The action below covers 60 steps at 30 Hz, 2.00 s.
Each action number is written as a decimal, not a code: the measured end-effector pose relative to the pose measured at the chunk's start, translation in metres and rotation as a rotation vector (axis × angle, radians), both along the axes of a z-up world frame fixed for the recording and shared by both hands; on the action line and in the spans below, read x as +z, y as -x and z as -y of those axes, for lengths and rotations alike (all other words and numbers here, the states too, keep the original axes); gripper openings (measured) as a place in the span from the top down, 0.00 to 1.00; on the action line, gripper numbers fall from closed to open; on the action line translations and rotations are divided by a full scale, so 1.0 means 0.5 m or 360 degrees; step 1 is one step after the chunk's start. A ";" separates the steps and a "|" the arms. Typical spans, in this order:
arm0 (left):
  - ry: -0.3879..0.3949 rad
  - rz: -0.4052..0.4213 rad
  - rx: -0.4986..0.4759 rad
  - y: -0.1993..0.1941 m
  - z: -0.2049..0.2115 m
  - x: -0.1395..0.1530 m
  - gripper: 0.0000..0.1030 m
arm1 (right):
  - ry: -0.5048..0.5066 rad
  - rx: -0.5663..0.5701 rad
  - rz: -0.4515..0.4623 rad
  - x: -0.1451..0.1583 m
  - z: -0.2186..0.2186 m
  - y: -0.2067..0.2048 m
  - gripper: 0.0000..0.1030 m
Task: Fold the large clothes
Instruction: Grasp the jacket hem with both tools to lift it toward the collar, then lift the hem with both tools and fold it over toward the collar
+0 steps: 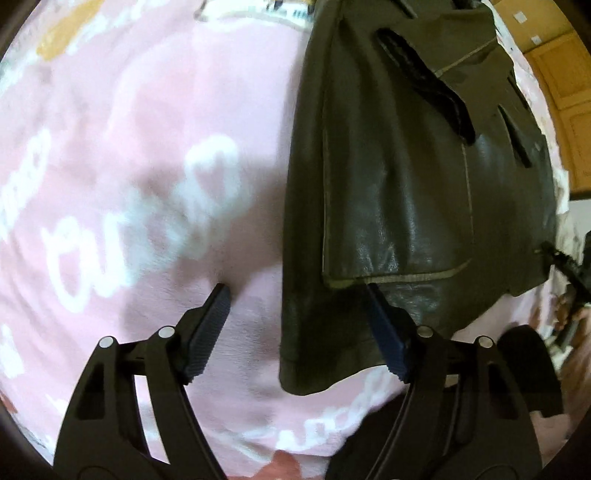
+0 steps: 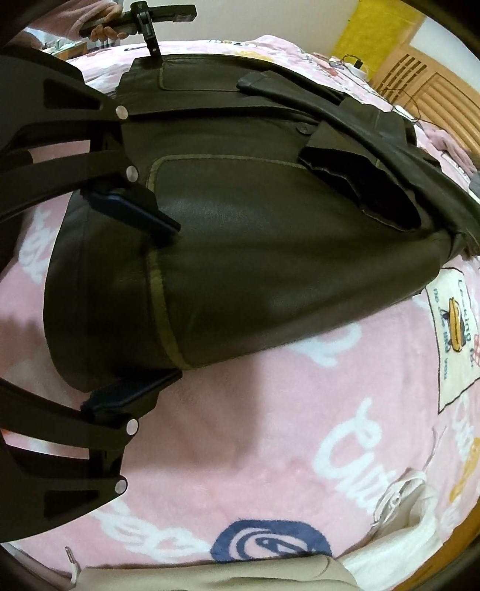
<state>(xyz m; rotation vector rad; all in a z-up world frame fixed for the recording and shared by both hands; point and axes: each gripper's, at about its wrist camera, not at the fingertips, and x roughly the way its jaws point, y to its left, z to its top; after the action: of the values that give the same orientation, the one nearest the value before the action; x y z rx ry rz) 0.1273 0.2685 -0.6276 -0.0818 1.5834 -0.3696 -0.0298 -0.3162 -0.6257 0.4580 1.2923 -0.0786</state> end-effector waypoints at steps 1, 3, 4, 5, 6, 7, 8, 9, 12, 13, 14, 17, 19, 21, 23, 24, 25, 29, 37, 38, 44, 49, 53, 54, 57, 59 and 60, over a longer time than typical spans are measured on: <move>0.0009 -0.0011 0.0009 -0.001 0.001 -0.005 0.29 | -0.0002 -0.0003 0.0001 0.000 0.000 0.002 0.32; 0.0049 -0.0019 0.0038 -0.002 0.003 -0.009 0.29 | -0.0010 -0.0006 0.0006 0.003 -0.005 0.004 0.34; 0.0075 -0.0027 0.0051 -0.003 0.006 -0.008 0.29 | -0.0004 -0.0001 0.0004 0.005 -0.010 0.003 0.35; 0.0135 -0.0044 0.0070 -0.001 0.009 -0.006 0.29 | -0.0005 0.0005 0.0010 0.007 -0.013 0.004 0.36; 0.0169 -0.0052 0.0074 0.001 0.010 -0.004 0.29 | -0.0021 0.0025 0.0024 0.011 -0.020 0.005 0.36; 0.0217 -0.0060 0.0077 0.005 0.015 0.000 0.29 | -0.0029 0.0052 0.0030 0.014 -0.030 0.004 0.39; 0.0243 -0.0061 0.0073 0.009 0.022 0.002 0.29 | -0.0026 0.0075 0.0031 0.015 -0.037 0.003 0.44; 0.0259 -0.0054 0.0060 0.014 0.031 0.006 0.29 | -0.0015 0.0108 0.0031 0.014 -0.048 0.002 0.46; 0.0308 -0.0065 0.0024 0.023 0.054 0.012 0.46 | -0.0010 0.0137 0.0034 0.011 -0.065 -0.002 0.65; 0.0283 -0.0063 0.0010 0.023 0.061 0.014 0.60 | -0.0018 0.0137 0.0038 0.012 -0.069 -0.003 0.73; 0.0228 -0.0063 0.0007 0.024 0.068 0.014 0.79 | -0.0036 0.0135 0.0047 0.014 -0.072 -0.005 0.80; 0.0222 -0.0009 -0.0001 0.021 0.079 0.044 0.90 | -0.0019 0.0138 0.0076 0.037 -0.086 -0.007 0.86; 0.0242 0.0025 0.0010 0.016 0.070 0.067 0.92 | -0.0041 0.0127 0.0100 0.057 -0.089 -0.005 0.88; 0.0284 0.0057 0.0025 0.025 0.071 0.094 0.96 | -0.0108 0.0080 0.0150 0.088 -0.085 -0.002 0.90; 0.0321 0.0112 0.0065 0.029 0.067 0.128 0.96 | -0.0187 0.0018 0.0203 0.117 -0.080 -0.002 0.90; 0.0334 0.0131 0.0078 0.032 0.071 0.140 0.96 | -0.0230 -0.0013 0.0229 0.129 -0.076 0.000 0.90; 0.0366 0.0157 0.0096 0.033 0.071 0.156 0.96 | -0.0283 -0.0060 0.0252 0.140 -0.070 0.003 0.90; 0.0357 0.0297 0.0155 0.035 0.057 0.221 0.97 | -0.0423 -0.0131 0.0328 0.174 -0.064 0.013 0.91; 0.0394 0.0462 0.0261 0.076 0.031 0.340 0.97 | -0.0552 -0.0191 0.0526 0.294 -0.068 0.048 0.91; 0.0408 0.0490 0.0269 0.087 0.025 0.361 0.97 | -0.0557 -0.0186 0.0552 0.316 -0.068 0.058 0.92; 0.0509 0.0616 0.0270 0.173 -0.029 0.471 0.97 | -0.0615 -0.0174 0.0678 0.429 -0.064 0.152 0.92; 0.0601 0.0757 0.0309 0.257 -0.088 0.559 0.97 | -0.0663 -0.0180 0.0794 0.523 -0.052 0.269 0.92; 0.0722 0.0830 0.0370 0.289 -0.135 0.613 0.97 | -0.0740 -0.0248 0.0840 0.561 -0.021 0.330 0.92; 0.0746 0.0836 0.0378 0.286 -0.141 0.621 0.97 | -0.0772 -0.0275 0.0833 0.563 -0.009 0.333 0.92; 0.0744 0.0840 0.0359 0.250 -0.132 0.624 0.96 | -0.0797 -0.0319 0.0771 0.555 0.023 0.299 0.92; 0.0718 0.0817 0.0342 0.207 -0.111 0.608 0.96 | -0.0774 -0.0339 0.0676 0.536 0.044 0.247 0.92; 0.0711 0.0791 0.0336 0.173 -0.095 0.595 0.96 | -0.0775 -0.0344 0.0641 0.526 0.055 0.219 0.92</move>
<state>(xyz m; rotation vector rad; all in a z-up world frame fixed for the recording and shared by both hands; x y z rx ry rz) 0.0410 0.3162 -0.3304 -0.4621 0.9713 -0.5261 -0.1395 -0.3437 -0.3627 0.9781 0.8534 0.1464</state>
